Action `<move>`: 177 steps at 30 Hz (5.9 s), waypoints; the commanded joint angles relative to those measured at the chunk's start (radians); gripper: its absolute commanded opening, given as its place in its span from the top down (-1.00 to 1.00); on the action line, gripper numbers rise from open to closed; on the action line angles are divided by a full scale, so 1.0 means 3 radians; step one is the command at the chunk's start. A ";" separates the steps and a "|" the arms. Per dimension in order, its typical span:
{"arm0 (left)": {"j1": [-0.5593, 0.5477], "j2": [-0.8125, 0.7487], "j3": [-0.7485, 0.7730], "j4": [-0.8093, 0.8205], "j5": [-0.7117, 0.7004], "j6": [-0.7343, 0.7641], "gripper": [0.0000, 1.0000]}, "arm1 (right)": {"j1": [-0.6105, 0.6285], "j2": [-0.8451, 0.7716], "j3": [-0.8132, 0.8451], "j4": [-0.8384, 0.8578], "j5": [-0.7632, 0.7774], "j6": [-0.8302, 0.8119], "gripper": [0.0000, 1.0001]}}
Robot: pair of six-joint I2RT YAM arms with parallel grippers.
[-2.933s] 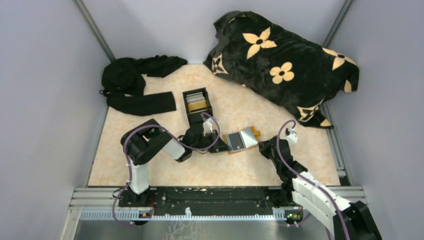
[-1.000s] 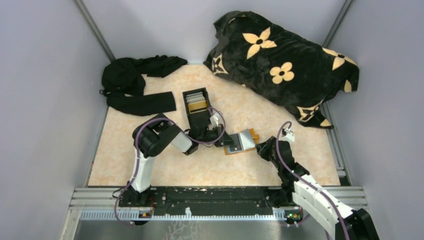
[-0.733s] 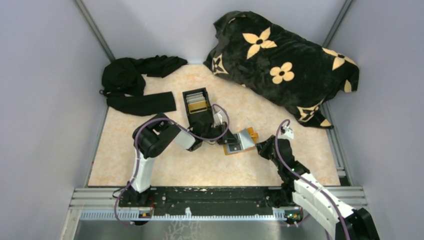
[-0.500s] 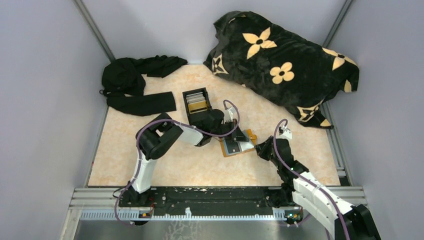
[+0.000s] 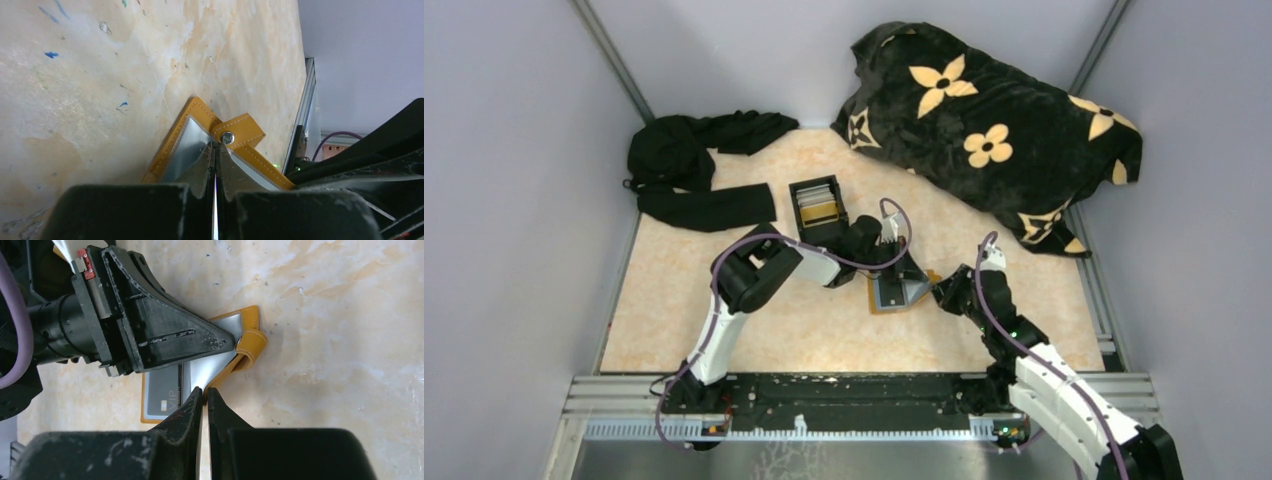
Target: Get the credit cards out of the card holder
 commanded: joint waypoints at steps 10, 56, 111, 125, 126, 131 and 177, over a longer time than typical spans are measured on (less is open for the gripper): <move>0.0046 0.0166 -0.0102 -0.0159 -0.0043 0.0109 1.00 | 0.0034 0.0033 0.0425 0.0433 -0.0349 -0.0171 0.76; -0.0150 -0.1271 -0.0308 -0.0893 -0.0624 0.1066 0.04 | 0.0034 0.2707 -0.0223 0.3128 -0.1247 -0.0008 1.00; -0.0012 -0.1403 -0.1529 -0.0965 -0.1035 0.0910 1.00 | 0.0037 0.2393 -0.0284 0.3210 -0.1100 0.0121 0.37; -0.0016 -0.1843 -0.1501 -0.1933 -0.1668 0.0755 1.00 | 0.0034 0.2320 -0.0274 0.2944 -0.0915 0.0174 0.40; -0.0014 -0.1884 -0.1513 -0.1958 -0.1714 0.0757 1.00 | 0.0034 0.2325 -0.0274 0.2942 -0.0911 0.0172 0.40; -0.0017 -0.1981 -0.1508 -0.1961 -0.1694 0.0792 1.00 | 0.0034 0.2433 -0.0258 0.3019 -0.0971 0.0173 0.40; 0.0006 -0.1518 -0.1560 -0.0788 -0.1051 0.0666 1.00 | 0.0034 0.2974 -0.0272 0.3647 -0.1323 0.0256 0.29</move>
